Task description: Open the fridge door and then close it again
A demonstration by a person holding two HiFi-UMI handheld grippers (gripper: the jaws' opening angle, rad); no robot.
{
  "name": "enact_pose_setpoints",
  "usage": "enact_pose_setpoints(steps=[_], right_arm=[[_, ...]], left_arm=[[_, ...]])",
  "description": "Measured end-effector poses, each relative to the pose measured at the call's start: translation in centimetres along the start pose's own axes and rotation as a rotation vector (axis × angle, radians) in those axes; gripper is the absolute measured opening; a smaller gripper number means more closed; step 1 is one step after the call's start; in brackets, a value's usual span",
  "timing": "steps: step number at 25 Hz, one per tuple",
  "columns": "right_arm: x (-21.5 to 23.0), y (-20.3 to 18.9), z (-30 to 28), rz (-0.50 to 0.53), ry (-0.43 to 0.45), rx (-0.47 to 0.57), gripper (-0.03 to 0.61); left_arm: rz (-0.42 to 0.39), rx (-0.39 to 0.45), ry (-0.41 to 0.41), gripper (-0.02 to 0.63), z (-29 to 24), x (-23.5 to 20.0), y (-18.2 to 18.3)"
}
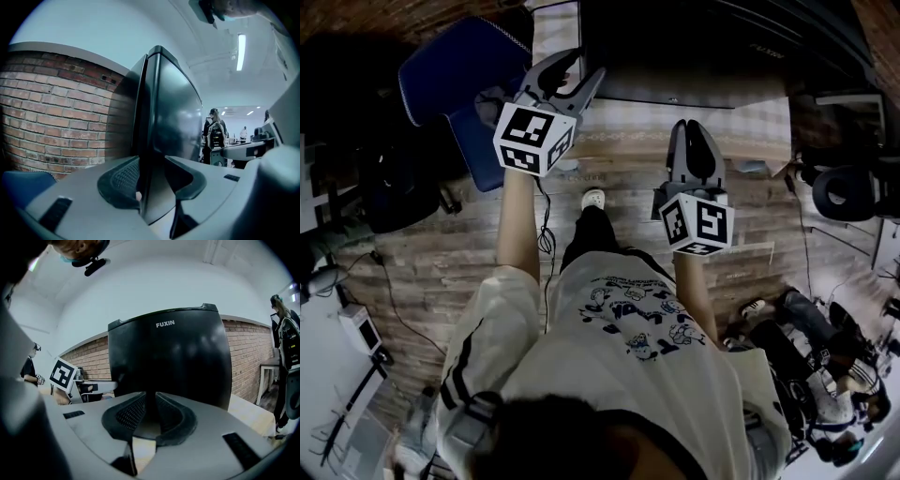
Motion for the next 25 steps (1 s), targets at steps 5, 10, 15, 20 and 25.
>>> enact_pose_setpoints(steps=[5,10,15,20,25], right_arm=[[0.5,-0.3,1.1,-0.004,0.003,-0.004,0.072],[0.9,-0.1,1.2,-0.01,0.005,0.005,0.072],[1.0,0.0,0.4,-0.01,0.01,0.003,0.072],[0.8,-0.2,-0.3,-0.007,0.022,-0.013,0.072],[0.7,-0.8,-1.0,-0.013,0.037,-0.028,0.072]], left_arm=[[0.003,0.009,-0.005,0.174,-0.1,0.1,-0.1],[-0.039,-0.037,-0.084,0.194,-0.7,-0.7,0.6],[-0.006,-0.022,-0.152,0.199,-0.9,-1.4,0.3],[-0.007,-0.01,-0.231,0.202,-1.3,-2.0,0.3],[-0.023,-0.01,-0.248,0.202,-1.5,-2.2,0.4]])
Point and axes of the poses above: the fingertips, and each gripper's own axes: z backward along the fingers, x to its right, y out of its top, the point moved 9 cm from there along z, backward along the fingers
